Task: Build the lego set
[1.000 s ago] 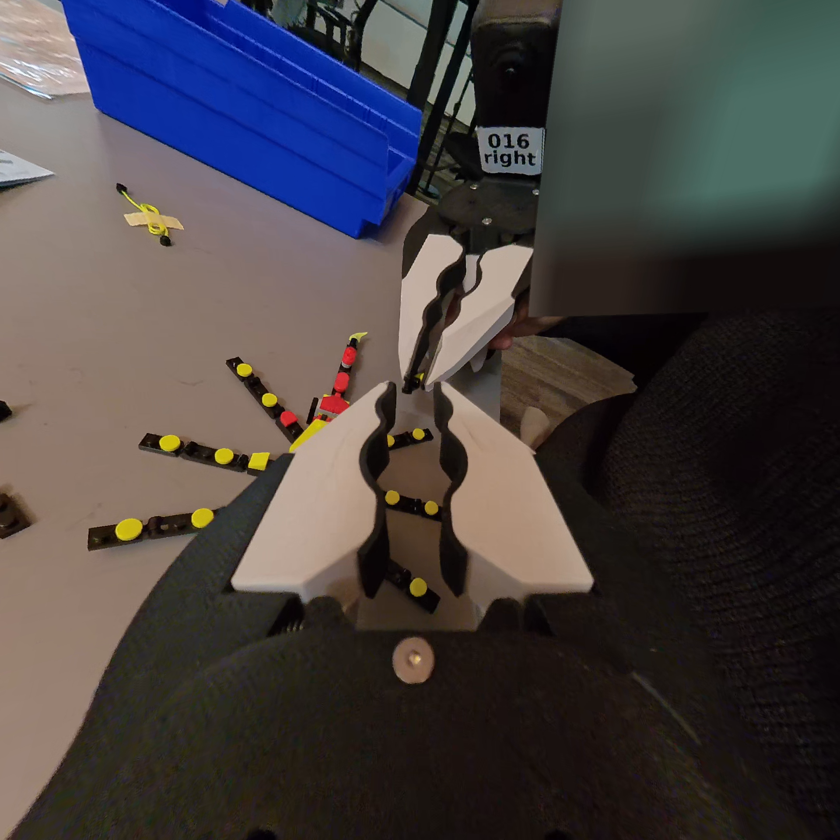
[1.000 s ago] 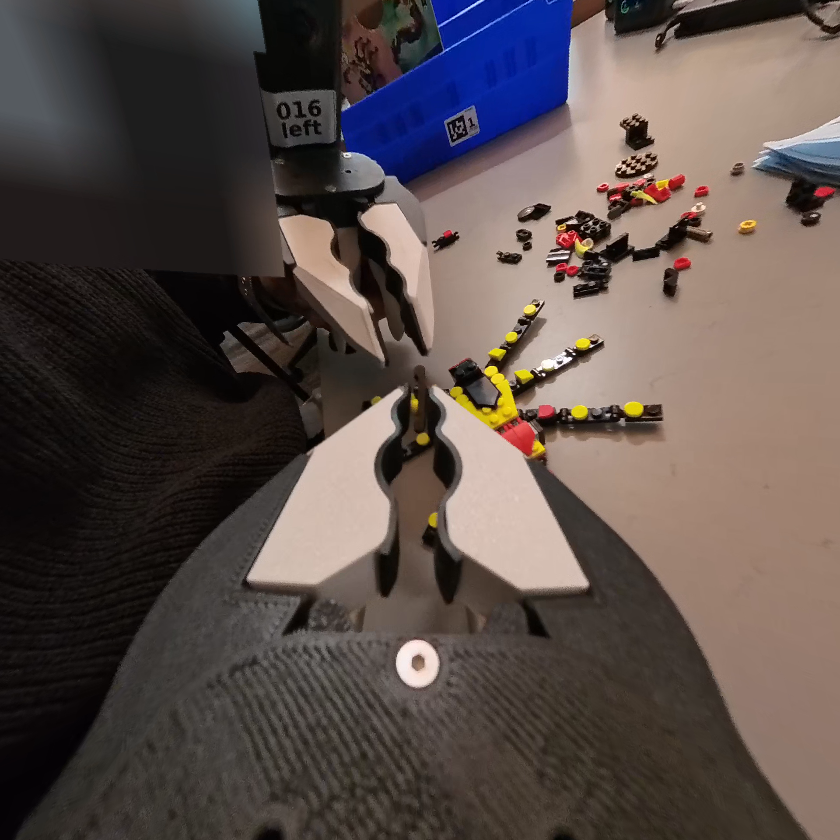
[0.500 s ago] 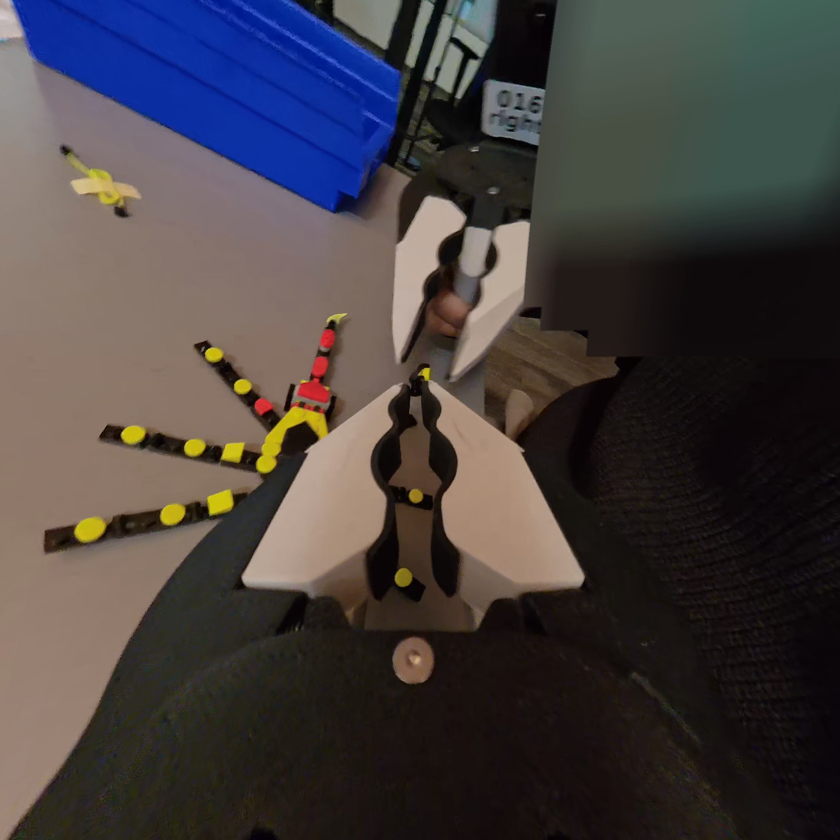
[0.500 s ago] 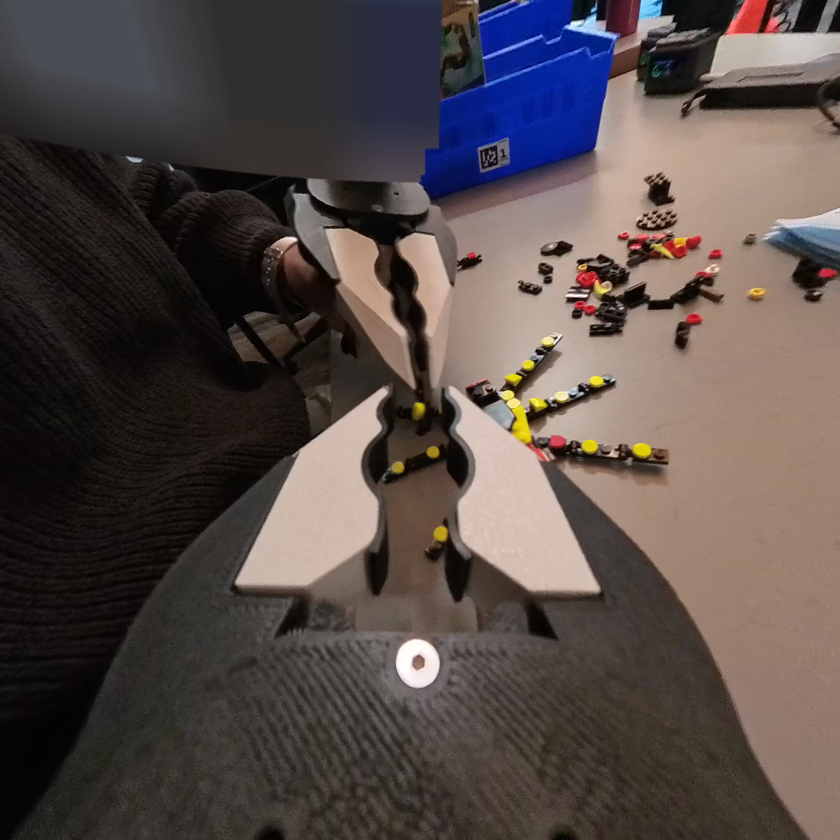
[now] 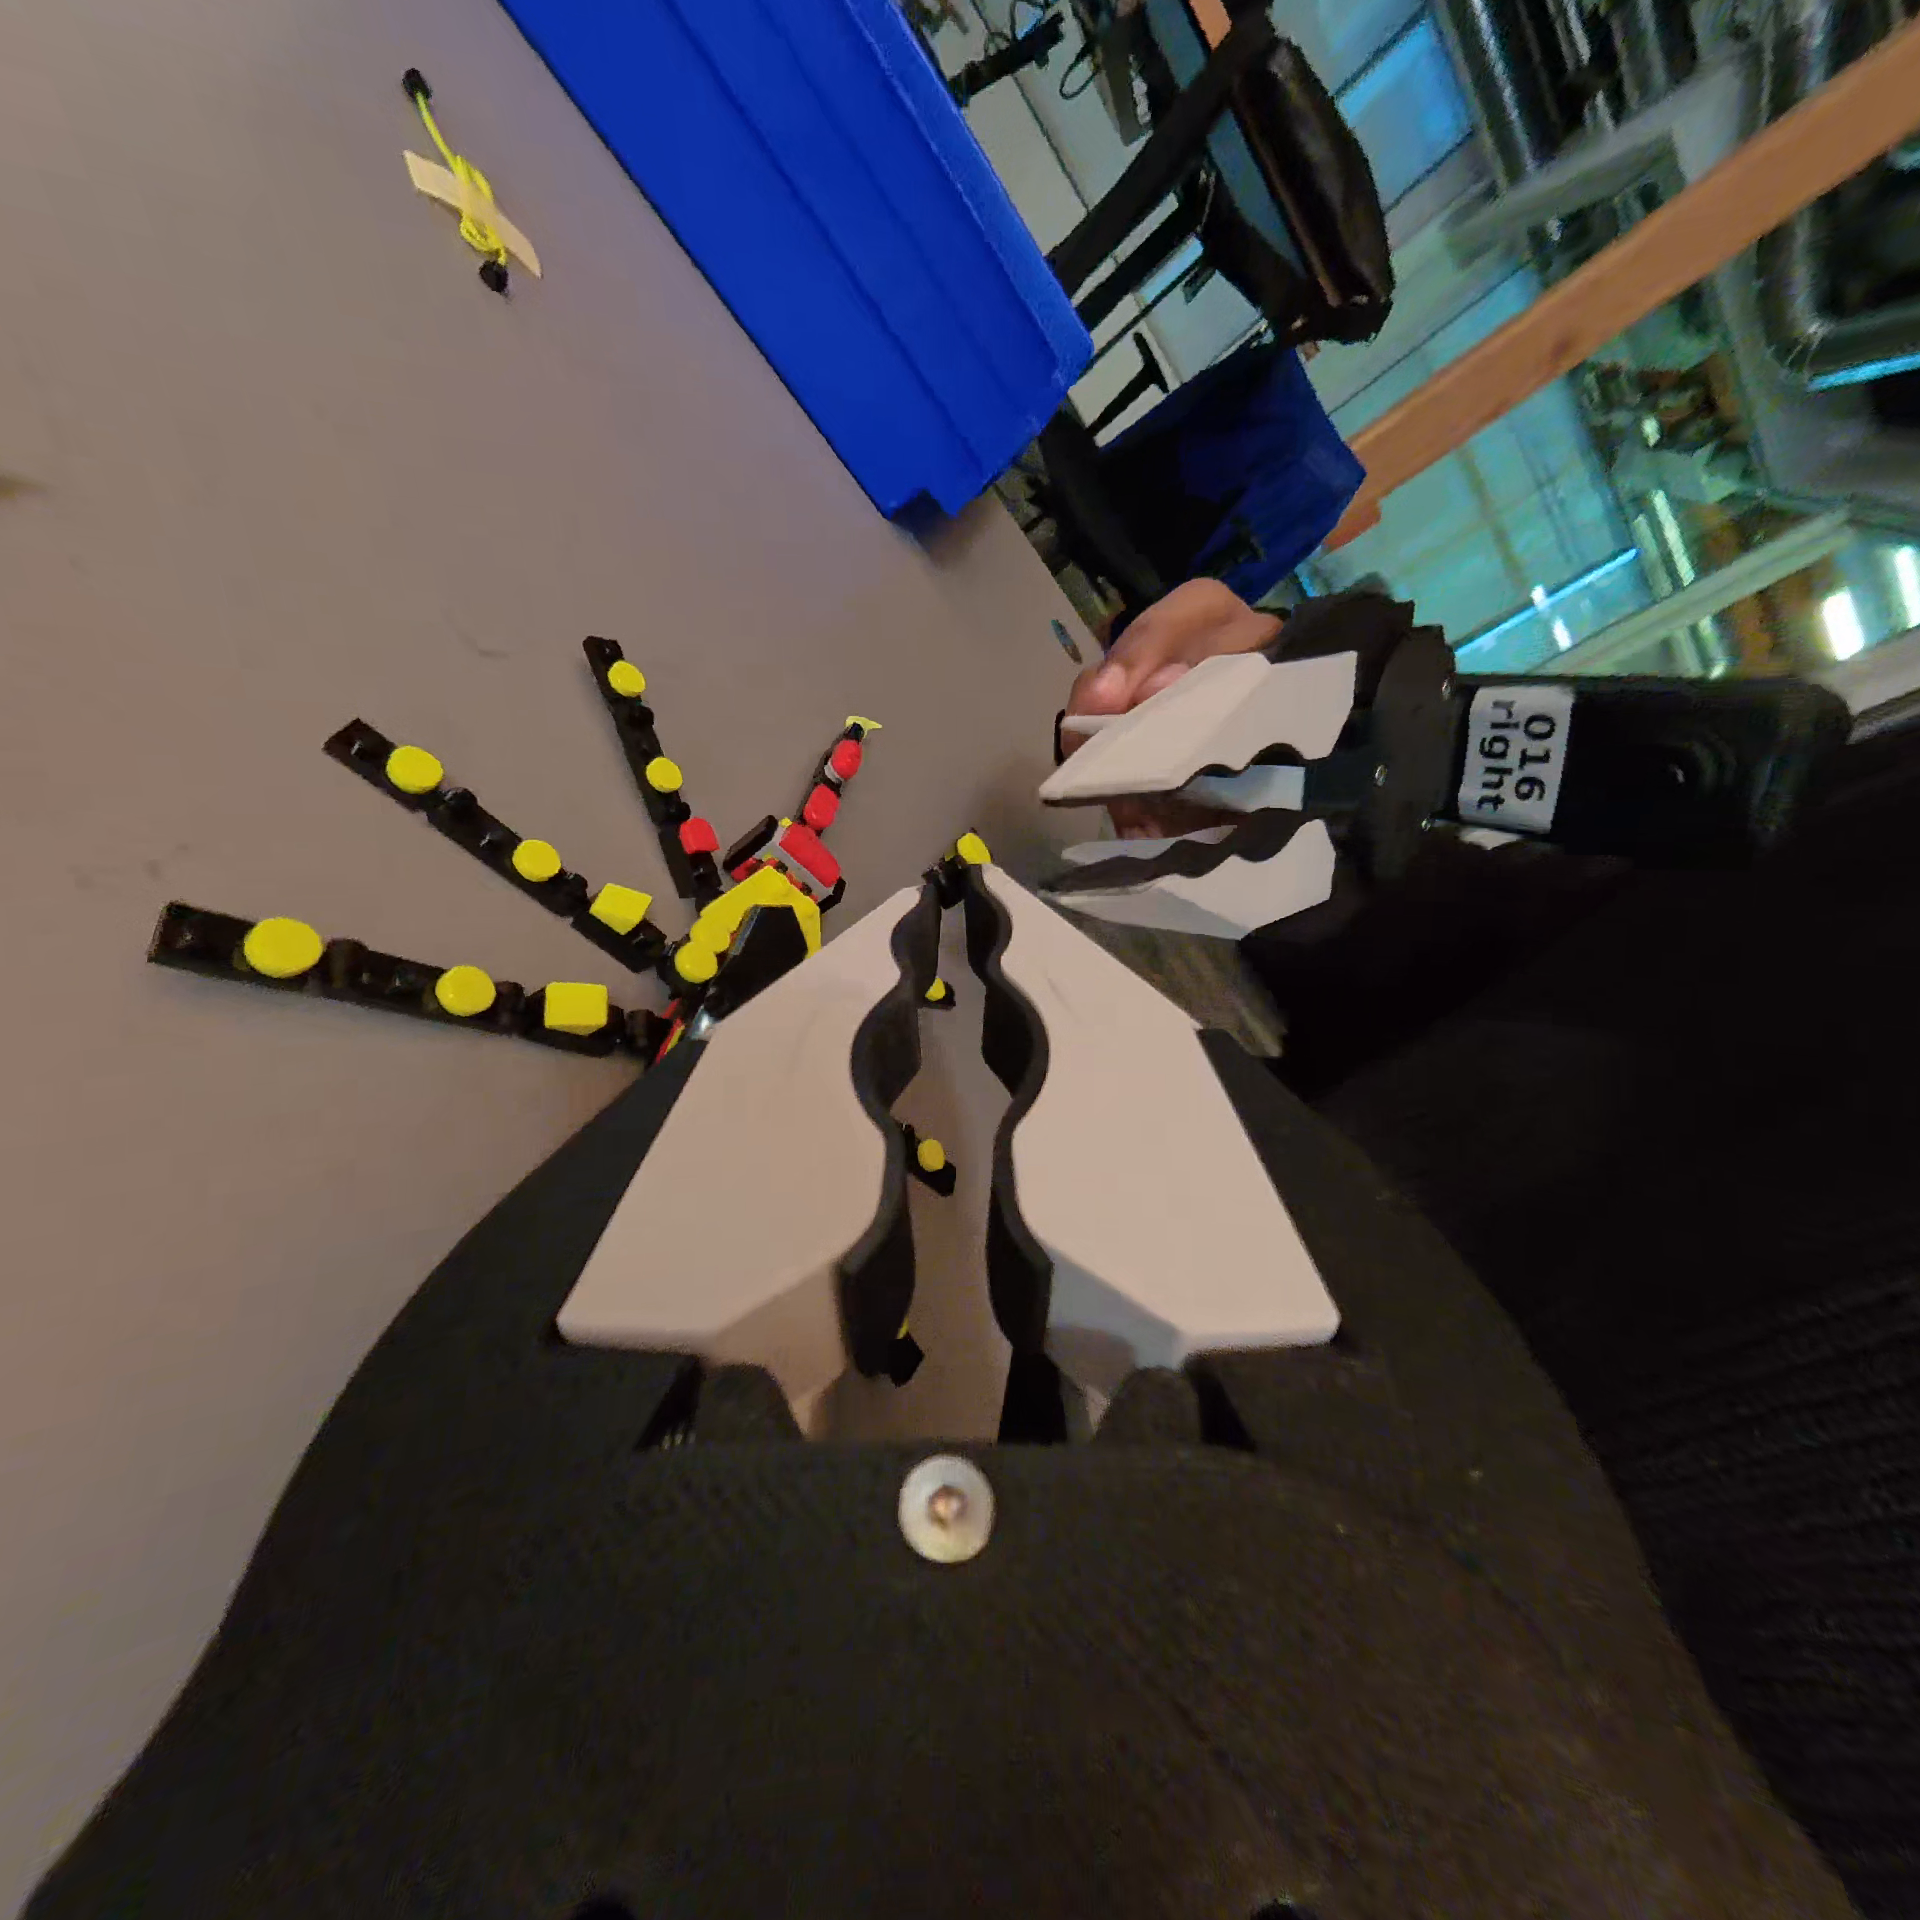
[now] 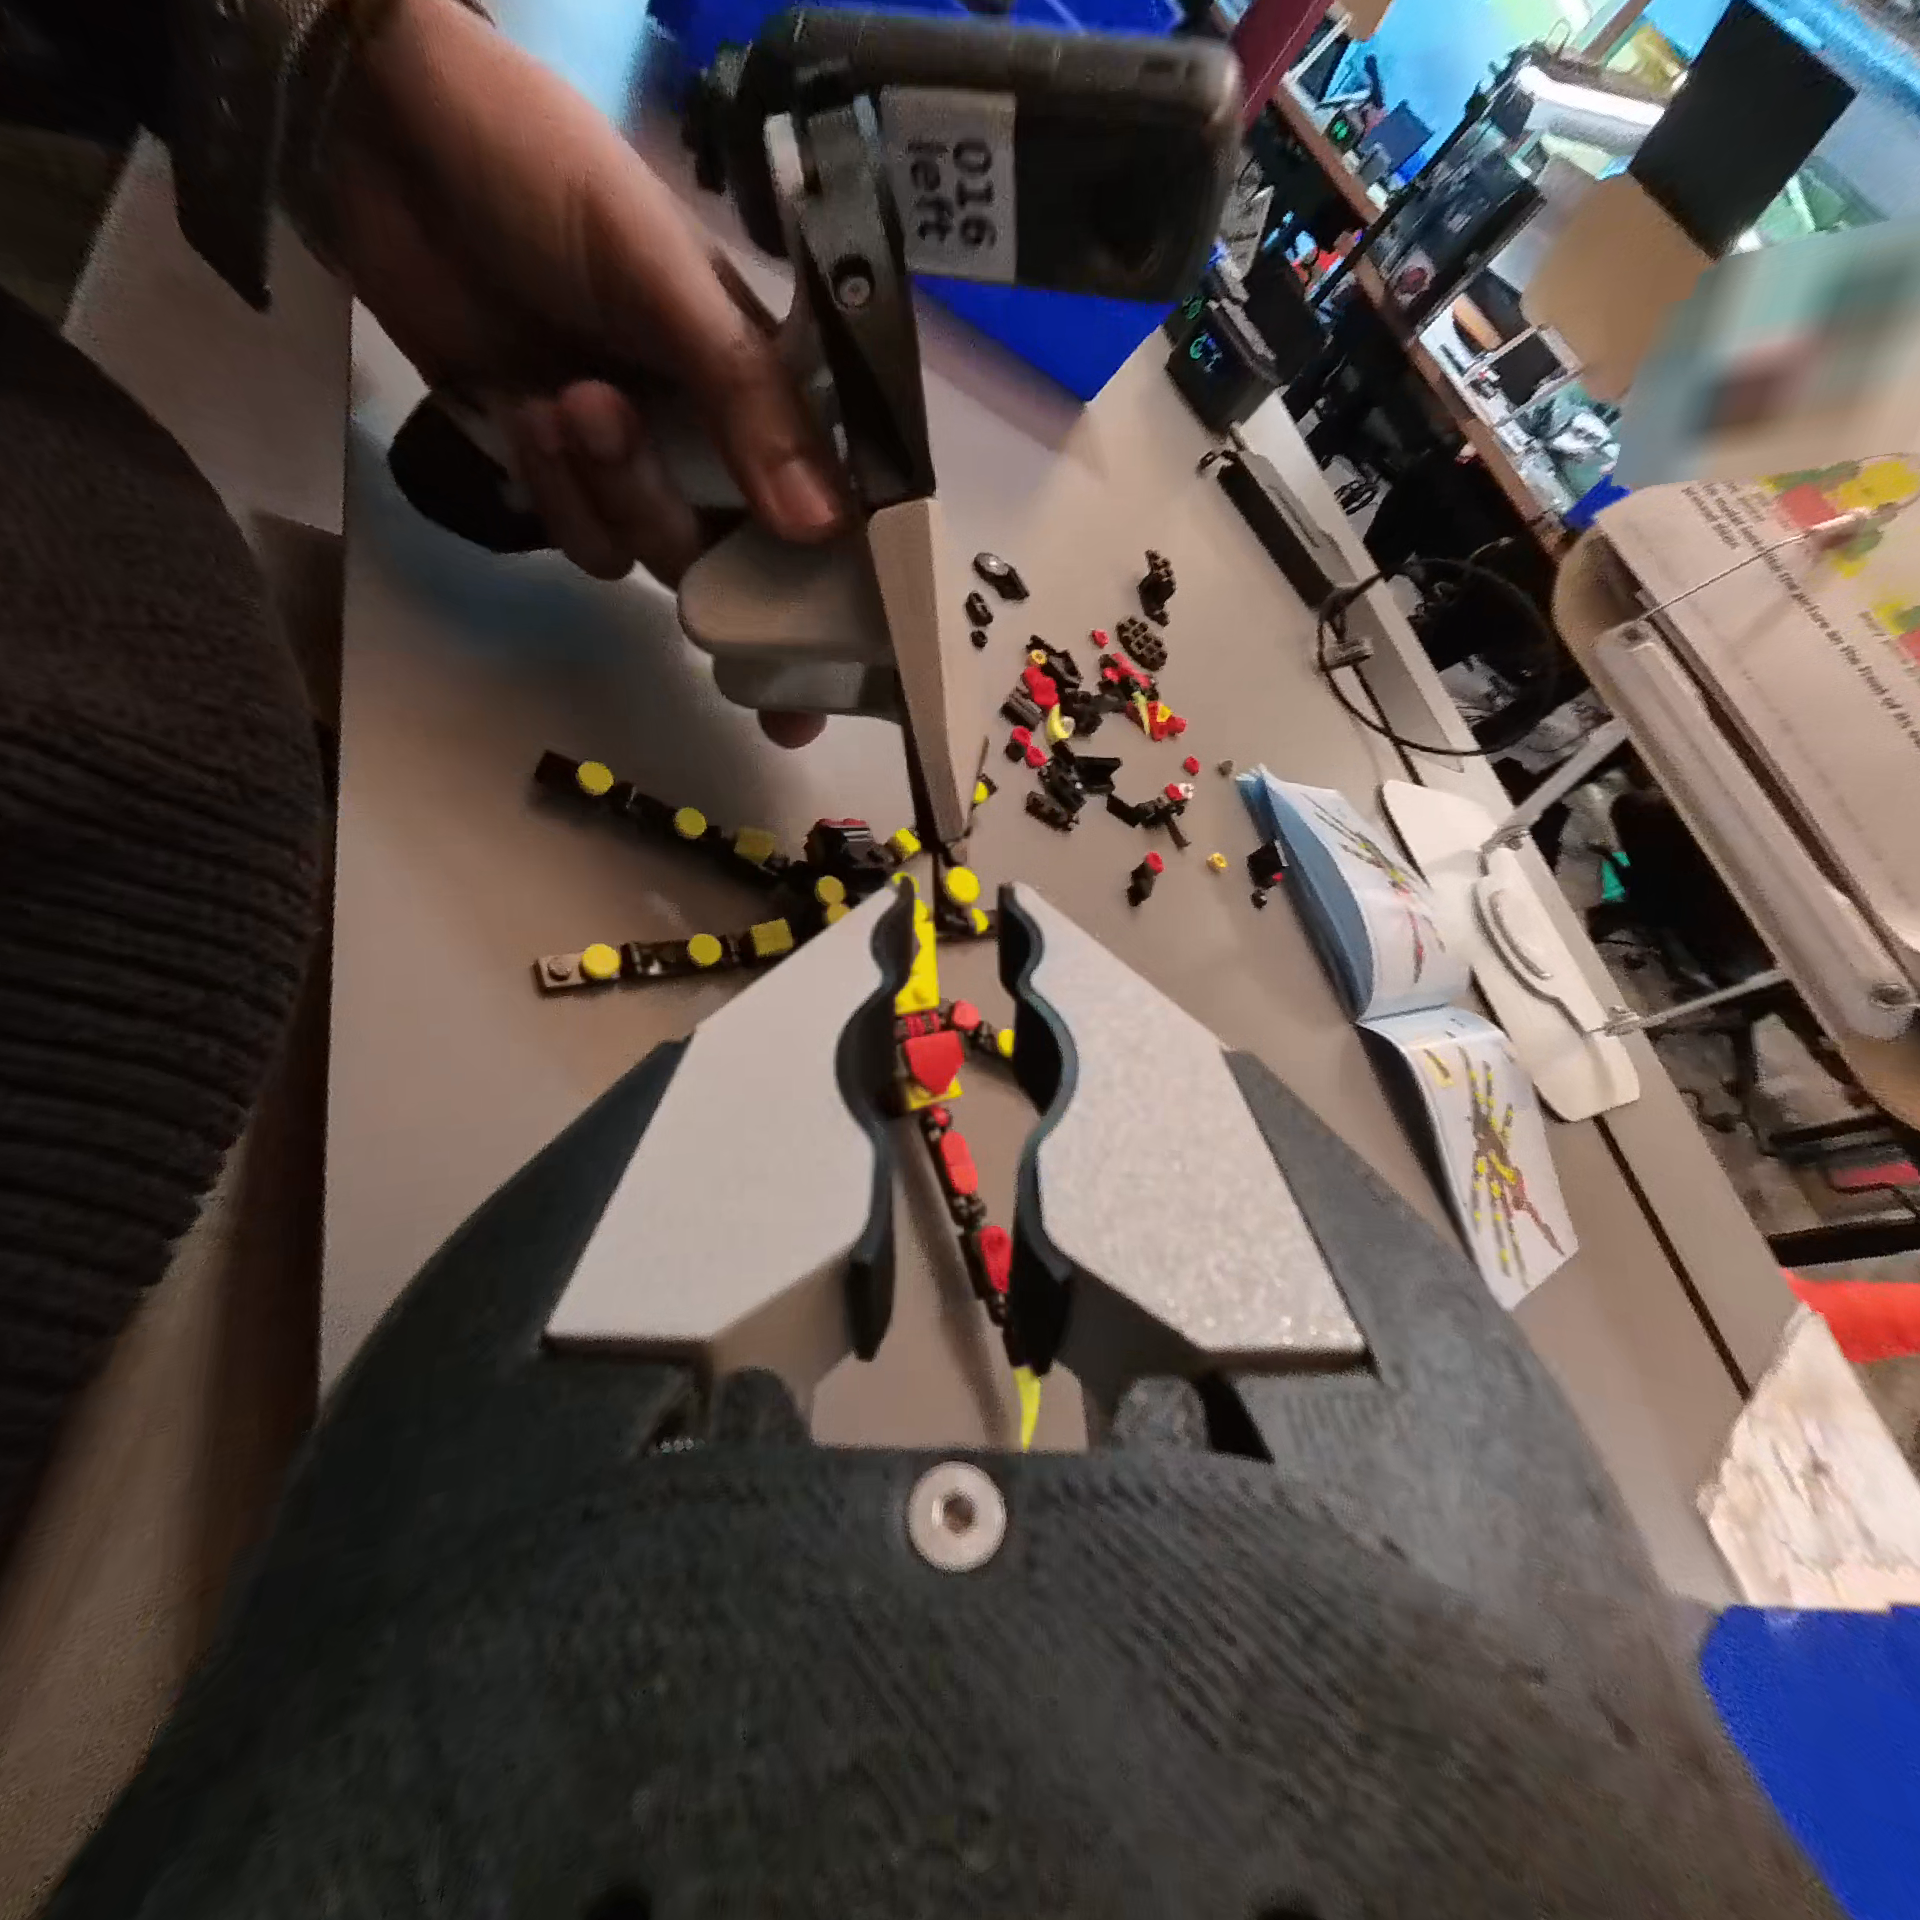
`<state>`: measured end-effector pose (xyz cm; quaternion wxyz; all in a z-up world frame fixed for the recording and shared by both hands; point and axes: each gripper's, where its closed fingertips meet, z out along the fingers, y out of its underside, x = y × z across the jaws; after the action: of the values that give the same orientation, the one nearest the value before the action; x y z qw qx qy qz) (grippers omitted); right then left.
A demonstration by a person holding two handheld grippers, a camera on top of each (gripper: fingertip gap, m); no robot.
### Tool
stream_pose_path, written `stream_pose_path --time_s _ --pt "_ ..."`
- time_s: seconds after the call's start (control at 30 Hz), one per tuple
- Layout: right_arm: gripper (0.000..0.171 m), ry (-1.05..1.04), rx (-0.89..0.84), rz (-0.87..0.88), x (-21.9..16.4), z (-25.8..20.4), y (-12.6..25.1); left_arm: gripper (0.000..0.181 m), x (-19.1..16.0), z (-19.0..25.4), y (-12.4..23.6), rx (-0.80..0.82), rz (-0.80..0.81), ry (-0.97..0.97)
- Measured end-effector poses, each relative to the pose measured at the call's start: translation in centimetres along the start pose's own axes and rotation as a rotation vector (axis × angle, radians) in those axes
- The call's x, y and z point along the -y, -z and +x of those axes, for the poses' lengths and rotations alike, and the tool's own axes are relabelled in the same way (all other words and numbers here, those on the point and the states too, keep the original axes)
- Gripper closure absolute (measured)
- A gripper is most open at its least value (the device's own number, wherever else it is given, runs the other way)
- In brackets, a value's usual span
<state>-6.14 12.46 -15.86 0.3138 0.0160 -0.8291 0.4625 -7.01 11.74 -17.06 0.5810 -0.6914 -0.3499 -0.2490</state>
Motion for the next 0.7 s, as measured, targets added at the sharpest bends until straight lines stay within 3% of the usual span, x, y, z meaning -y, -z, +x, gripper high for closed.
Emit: stream_pose_path --time_s 0.3,0.7 --pt "0.165 -0.137 0.072 0.004 -0.2 -0.4 -0.2 0.179 -0.5 1.3 -0.4 0.066 -0.041 -0.235" --pt "0.165 -0.162 0.108 0.015 0.2 -0.7 0.0 0.178 -0.5 2.2 -0.5 -0.007 -0.015 -0.21"
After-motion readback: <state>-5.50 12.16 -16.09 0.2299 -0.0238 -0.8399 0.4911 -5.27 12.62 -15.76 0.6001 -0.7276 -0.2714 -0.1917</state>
